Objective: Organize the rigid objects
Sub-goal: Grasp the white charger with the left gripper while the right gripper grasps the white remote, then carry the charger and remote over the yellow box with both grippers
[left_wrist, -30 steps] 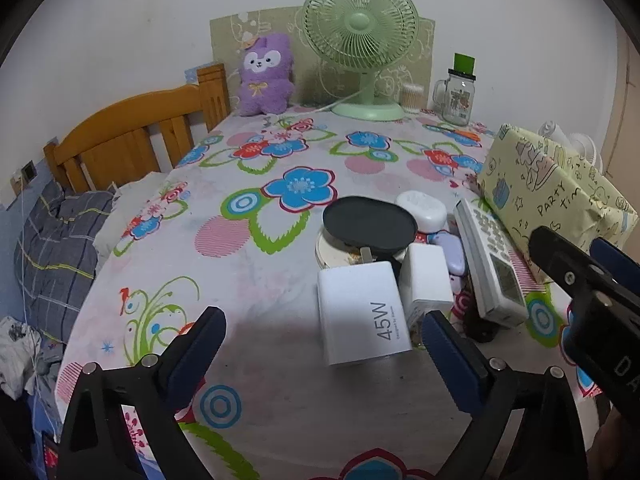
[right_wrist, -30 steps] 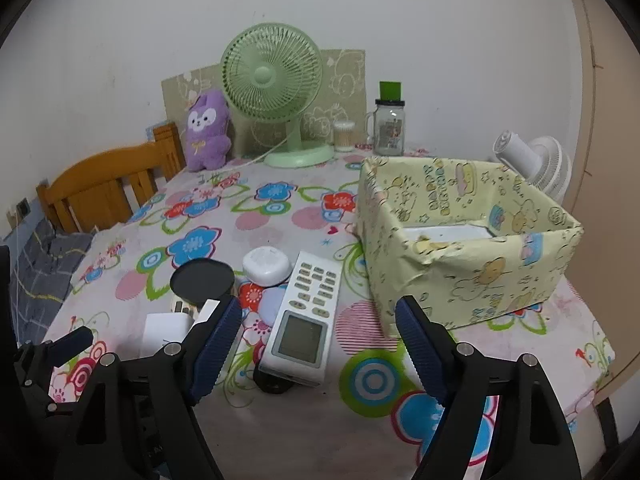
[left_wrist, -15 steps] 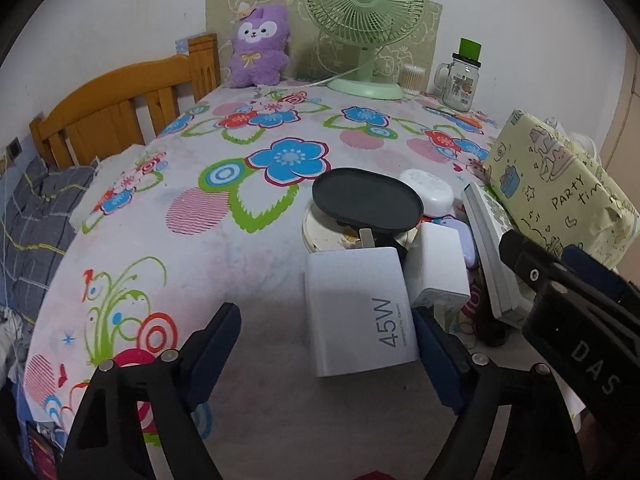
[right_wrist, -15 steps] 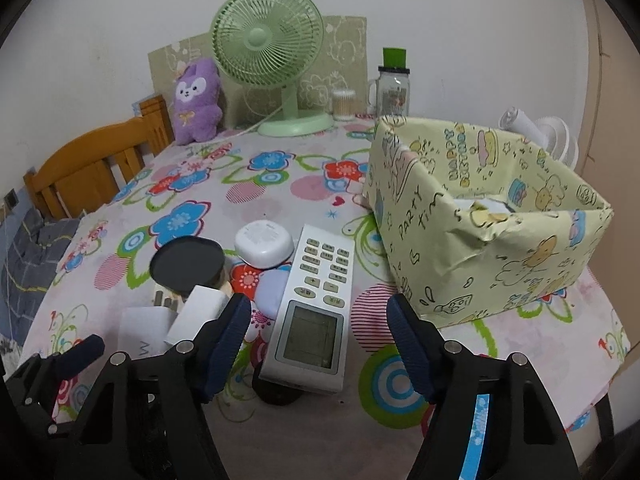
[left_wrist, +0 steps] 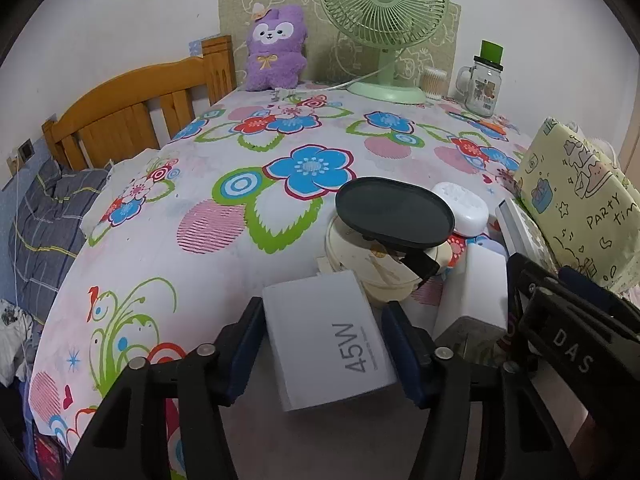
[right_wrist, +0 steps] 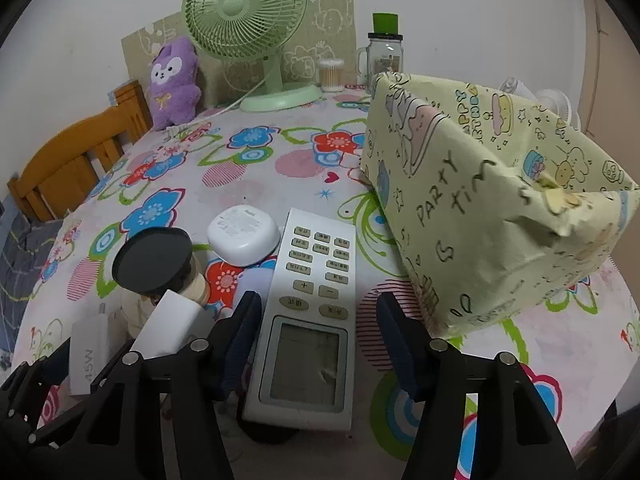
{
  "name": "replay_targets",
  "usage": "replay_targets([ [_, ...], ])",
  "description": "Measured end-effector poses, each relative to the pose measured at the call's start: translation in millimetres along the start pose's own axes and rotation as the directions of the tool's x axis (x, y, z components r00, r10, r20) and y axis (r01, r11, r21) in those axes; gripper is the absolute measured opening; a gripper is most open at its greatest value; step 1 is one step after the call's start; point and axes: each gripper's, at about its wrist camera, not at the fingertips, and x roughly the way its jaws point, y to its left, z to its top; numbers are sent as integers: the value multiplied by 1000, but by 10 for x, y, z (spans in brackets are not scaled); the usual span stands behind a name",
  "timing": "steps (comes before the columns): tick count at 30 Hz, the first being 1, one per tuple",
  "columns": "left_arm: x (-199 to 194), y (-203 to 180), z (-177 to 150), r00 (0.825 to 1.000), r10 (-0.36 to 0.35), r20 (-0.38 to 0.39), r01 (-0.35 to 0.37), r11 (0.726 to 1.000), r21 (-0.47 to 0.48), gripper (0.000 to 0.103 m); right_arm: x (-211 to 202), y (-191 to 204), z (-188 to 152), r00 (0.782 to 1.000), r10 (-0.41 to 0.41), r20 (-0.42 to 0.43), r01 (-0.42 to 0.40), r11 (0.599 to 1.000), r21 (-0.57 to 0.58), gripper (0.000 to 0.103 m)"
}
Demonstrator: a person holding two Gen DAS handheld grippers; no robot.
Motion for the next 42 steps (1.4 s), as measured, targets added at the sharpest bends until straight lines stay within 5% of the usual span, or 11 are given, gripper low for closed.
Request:
replay_targets([
  [14, -102, 29, -7, 999, -46, -7, 45, 998, -38, 50, -50, 48, -27, 1000, 11, 8, -11, 999, -34, 50],
  [42, -677, -292, 201, 997, -54, 53, 53, 998, 24, 49, -722, -113, 160, 995, 38, 92, -31, 996, -78, 50],
])
